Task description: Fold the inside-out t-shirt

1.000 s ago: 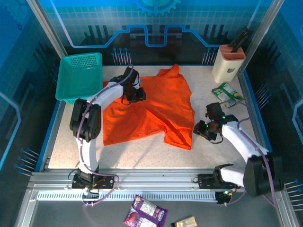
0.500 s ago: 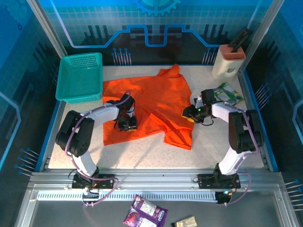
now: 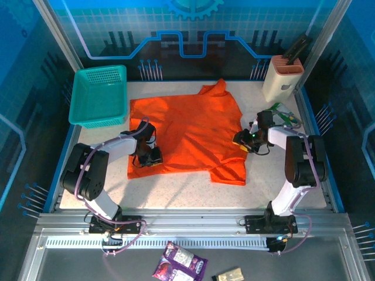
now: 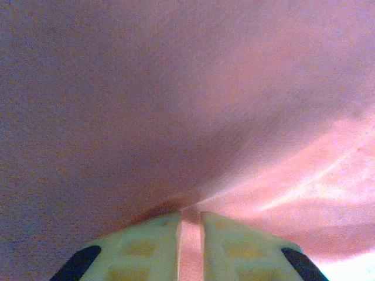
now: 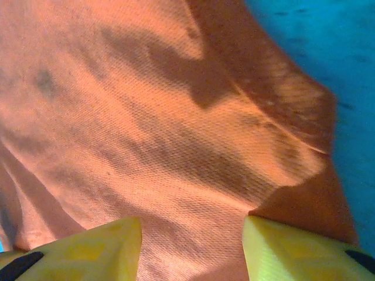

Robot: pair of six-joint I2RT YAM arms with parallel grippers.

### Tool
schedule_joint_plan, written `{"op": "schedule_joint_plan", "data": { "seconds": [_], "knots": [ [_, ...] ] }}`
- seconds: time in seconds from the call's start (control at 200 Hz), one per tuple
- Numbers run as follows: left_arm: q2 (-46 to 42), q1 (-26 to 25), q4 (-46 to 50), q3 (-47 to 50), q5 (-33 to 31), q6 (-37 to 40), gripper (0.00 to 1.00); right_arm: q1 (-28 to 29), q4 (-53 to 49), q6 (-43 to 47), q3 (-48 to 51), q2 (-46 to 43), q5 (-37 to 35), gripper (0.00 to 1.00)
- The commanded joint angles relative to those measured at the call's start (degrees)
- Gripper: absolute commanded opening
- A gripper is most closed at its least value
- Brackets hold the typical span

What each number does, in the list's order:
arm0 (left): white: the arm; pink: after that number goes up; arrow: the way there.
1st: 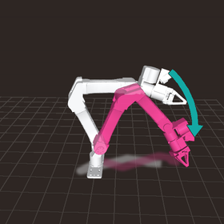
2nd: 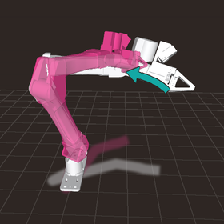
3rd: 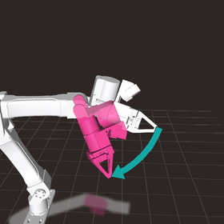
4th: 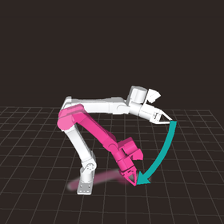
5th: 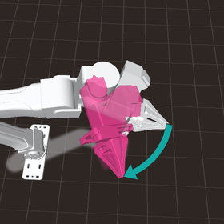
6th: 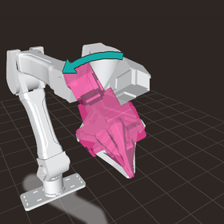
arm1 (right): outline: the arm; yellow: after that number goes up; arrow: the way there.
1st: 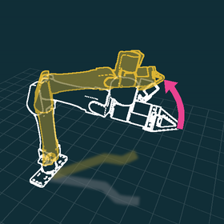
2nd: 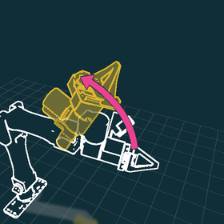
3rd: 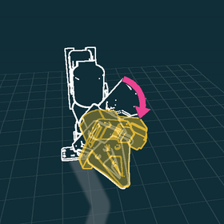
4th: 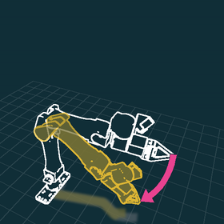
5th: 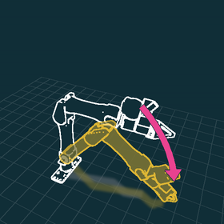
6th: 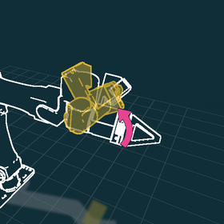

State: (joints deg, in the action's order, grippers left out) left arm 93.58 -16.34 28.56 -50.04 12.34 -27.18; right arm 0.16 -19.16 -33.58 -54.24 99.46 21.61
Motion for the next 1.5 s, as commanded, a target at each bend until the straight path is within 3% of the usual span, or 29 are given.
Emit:
{"op": "schedule_joint_plan", "data": {
  "seconds": [0.0, 0.295, 0.53, 0.79, 1.061, 1.496],
  "knots": [
    [-4.1, 0.3, -0.5, 0.2, 1.3, -1.6, 0.17, -1.2, -3.9, -0.1, 1.2, -5.5, -2.4, 0.50],
    [-11.6, 0.8, 6.2, 1.7, -5.3, -3.1, 0.20, 5.0, -5.7, -0.1, 1.7, -14.1, 1.7, 0.50],
    [-14.9, 5.0, 4.1, 9.5, -3.4, -7.0, 0.25, 10.9, -1.7, -2.4, 6.0, -9.7, 9.8, 0.50],
    [-13.9, 9.6, 0.8, 16.4, -2.0, -10.1, 0.25, 10.3, -1.2, -5.7, 13.6, -9.1, 4.4, 0.50],
    [-14.8, 11.3, 1.1, 16.7, -1.4, -10.2, 0.26, 10.3, -4.4, -7.3, 17.8, -16.3, 1.9, 0.50],
    [-23.6, 11.7, 7.9, 11.8, -5.6, -10.2, 0.26, 10.7, -21.6, -0.1, 11.7, -29.0, -7.4, 0.49]
  ]
}}
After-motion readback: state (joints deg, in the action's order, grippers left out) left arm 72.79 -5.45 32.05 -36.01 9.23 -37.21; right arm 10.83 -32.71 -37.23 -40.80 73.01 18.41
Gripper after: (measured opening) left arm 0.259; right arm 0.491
